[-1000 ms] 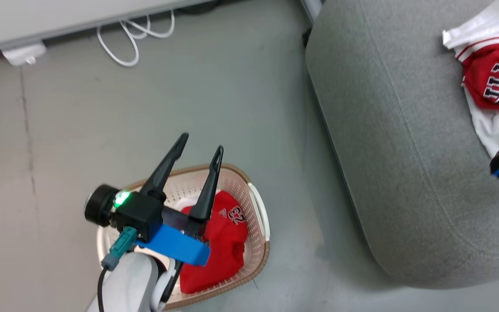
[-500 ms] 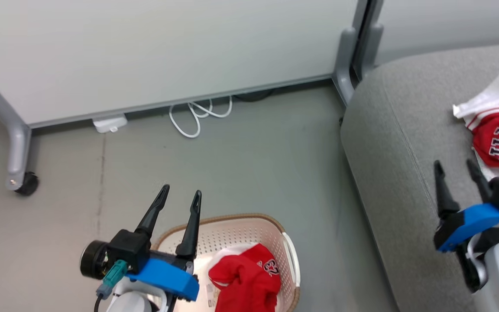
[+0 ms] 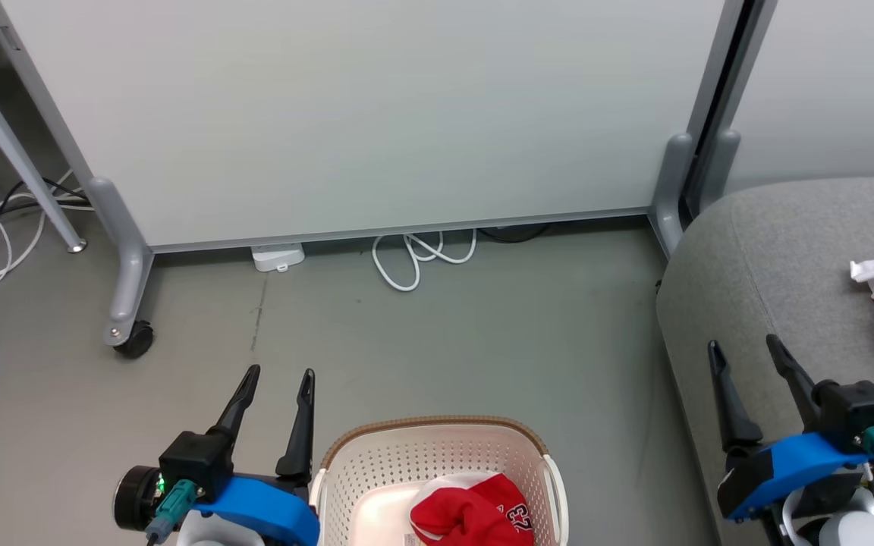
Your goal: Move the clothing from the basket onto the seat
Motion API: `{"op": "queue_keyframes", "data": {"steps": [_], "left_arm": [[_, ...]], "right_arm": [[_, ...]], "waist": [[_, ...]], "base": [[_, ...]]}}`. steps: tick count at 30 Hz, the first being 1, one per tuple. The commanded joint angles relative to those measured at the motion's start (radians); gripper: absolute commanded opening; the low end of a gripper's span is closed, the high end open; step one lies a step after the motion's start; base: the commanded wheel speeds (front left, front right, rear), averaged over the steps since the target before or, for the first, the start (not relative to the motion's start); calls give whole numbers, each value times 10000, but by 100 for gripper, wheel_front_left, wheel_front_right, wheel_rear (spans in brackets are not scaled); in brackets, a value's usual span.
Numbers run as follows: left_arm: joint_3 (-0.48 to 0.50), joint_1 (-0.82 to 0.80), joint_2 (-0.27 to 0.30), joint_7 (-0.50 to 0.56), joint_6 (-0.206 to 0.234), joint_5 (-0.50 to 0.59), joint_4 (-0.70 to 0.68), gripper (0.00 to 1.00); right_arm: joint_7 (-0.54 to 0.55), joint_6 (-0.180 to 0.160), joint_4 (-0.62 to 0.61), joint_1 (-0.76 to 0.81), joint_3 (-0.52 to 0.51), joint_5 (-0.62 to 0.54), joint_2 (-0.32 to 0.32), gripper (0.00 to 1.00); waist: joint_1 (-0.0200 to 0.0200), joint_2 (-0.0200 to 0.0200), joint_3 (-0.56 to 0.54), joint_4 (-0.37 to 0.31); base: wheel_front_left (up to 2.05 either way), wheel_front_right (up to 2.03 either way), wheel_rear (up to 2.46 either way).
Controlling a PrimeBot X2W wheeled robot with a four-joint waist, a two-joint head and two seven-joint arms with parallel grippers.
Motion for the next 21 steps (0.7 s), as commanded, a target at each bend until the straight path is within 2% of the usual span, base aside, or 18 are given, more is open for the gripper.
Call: {"op": "queue_keyframes", "data": {"steps": [1,8,21], "left_arm": [[109,76,28,-27,-22,31,24,100],[363,208,54,-27,-22,44,82,100],[282,121,31,-27,-22,-5,112,100]], "right_arm": [[106,1,-293,333,24,-25,73,100],[418,1,-1098,940,131,-65,226,100],[498,1,-1158,910,-57,56,242,100]], "waist": [[2,-1,-96,100],[2,-1,-135,153],[2,-1,36,110]], "base": [[0,0,0],[0,0,0],[0,0,0]]}}
